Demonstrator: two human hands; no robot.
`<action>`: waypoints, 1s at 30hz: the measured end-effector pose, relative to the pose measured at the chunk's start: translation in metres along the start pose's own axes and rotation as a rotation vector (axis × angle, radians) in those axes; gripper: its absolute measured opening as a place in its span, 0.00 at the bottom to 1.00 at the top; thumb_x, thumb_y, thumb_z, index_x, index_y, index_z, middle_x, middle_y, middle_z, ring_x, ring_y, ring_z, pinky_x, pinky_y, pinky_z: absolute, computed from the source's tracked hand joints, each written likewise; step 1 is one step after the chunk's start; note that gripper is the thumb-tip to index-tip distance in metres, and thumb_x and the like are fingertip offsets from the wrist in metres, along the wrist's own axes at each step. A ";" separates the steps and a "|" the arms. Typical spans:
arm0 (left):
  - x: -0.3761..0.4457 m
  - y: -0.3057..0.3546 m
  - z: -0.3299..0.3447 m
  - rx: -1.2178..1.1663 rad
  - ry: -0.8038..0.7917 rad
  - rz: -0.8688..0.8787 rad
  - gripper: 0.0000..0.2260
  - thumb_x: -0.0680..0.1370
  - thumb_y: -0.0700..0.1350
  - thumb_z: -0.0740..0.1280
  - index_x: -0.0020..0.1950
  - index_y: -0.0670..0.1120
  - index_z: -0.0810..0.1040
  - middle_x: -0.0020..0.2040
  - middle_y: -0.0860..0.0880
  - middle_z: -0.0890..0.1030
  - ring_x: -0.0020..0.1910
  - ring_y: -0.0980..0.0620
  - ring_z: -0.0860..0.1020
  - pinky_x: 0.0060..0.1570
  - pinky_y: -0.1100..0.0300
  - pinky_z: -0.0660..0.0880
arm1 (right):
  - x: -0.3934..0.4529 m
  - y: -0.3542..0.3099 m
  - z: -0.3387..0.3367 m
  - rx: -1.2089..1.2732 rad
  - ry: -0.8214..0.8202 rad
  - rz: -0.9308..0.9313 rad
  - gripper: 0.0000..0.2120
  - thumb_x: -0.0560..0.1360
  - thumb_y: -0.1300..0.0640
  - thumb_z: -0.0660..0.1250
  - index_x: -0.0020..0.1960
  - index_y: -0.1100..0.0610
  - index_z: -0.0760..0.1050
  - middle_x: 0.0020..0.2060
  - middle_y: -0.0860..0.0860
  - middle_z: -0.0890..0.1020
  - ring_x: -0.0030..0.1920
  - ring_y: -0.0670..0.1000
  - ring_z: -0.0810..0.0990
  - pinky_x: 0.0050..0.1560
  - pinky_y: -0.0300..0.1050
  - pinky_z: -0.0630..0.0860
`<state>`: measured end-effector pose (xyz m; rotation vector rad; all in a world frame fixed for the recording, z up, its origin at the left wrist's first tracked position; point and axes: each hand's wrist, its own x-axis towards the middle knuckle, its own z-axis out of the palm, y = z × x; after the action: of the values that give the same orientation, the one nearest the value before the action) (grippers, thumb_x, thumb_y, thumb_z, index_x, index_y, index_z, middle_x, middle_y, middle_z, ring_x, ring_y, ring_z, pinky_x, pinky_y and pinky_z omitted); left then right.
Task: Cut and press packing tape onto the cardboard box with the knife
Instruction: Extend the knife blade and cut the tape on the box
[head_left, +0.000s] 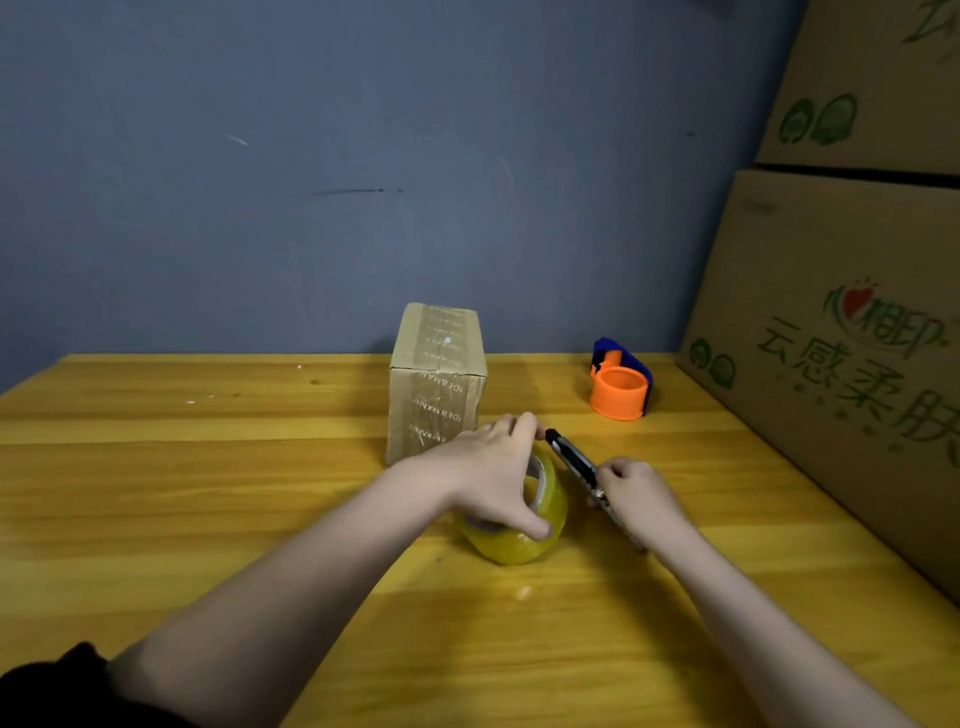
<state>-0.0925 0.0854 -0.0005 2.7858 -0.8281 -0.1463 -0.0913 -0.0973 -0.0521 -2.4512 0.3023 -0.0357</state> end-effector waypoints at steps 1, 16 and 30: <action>0.002 0.002 0.000 0.033 -0.013 -0.001 0.42 0.63 0.60 0.74 0.70 0.49 0.58 0.66 0.46 0.68 0.65 0.46 0.70 0.63 0.50 0.70 | 0.001 0.001 0.000 -0.001 -0.006 0.015 0.12 0.77 0.54 0.56 0.41 0.51 0.77 0.44 0.54 0.84 0.47 0.59 0.79 0.48 0.50 0.75; 0.025 0.018 0.006 0.110 -0.127 0.060 0.43 0.63 0.54 0.77 0.71 0.46 0.57 0.67 0.44 0.68 0.67 0.44 0.68 0.63 0.49 0.70 | -0.008 0.007 0.001 -0.262 0.072 0.003 0.21 0.72 0.51 0.65 0.63 0.54 0.69 0.61 0.54 0.74 0.61 0.59 0.75 0.57 0.50 0.72; 0.025 0.015 0.012 0.071 -0.150 0.082 0.44 0.65 0.53 0.76 0.72 0.46 0.56 0.68 0.44 0.70 0.68 0.45 0.69 0.64 0.53 0.69 | -0.008 -0.004 0.000 -0.559 0.078 -0.007 0.21 0.74 0.45 0.61 0.60 0.57 0.64 0.59 0.55 0.77 0.60 0.59 0.77 0.51 0.48 0.71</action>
<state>-0.0811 0.0569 -0.0092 2.8281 -1.0006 -0.3215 -0.0987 -0.0923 -0.0496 -3.0107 0.3771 -0.0567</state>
